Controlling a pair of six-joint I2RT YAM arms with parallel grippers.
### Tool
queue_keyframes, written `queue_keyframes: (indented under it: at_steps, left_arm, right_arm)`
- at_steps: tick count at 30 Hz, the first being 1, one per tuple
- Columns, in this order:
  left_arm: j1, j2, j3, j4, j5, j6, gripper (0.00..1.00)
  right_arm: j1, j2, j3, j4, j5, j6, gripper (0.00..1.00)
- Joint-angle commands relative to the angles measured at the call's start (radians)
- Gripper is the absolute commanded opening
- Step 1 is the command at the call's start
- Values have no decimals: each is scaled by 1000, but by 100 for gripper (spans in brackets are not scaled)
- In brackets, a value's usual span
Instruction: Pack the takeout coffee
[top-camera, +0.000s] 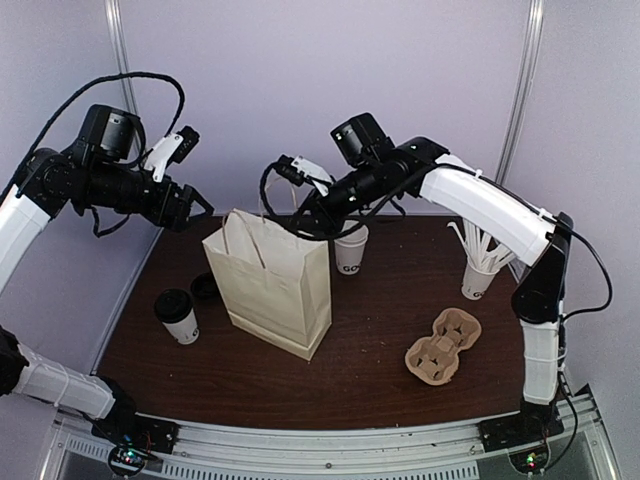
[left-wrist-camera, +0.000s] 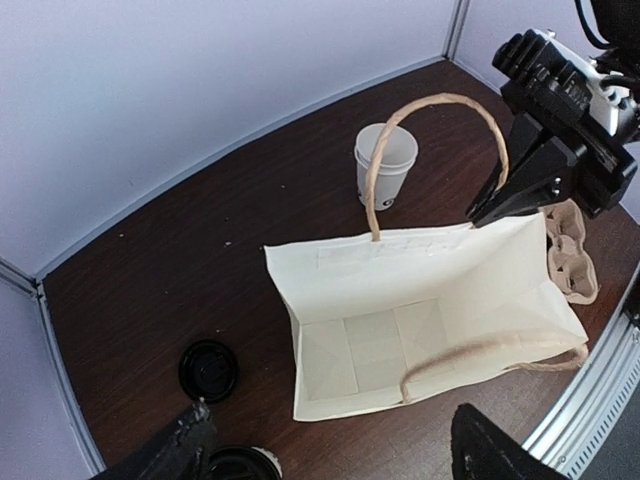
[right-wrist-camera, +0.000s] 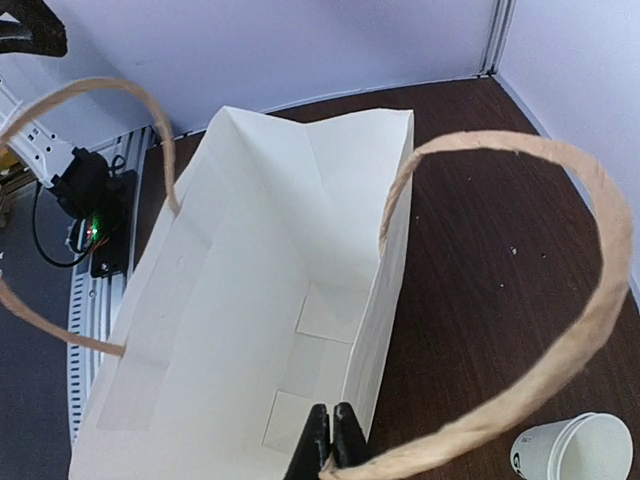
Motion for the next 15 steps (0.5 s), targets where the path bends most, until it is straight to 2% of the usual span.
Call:
queue_keyframes:
  at_steps: [1, 7, 15]
  left_arm:
    - [6, -1, 19, 20, 123, 63, 83]
    - [6, -36, -74, 78, 292, 109, 83]
    - [4, 12, -78, 181, 494, 183, 77]
  right_arm:
    - [0, -92, 24, -130, -73, -152, 0]
    - [-4, -164, -6, -323, -164, -364, 0]
    - [-6, -246, -77, -357, -347, -407, 0]
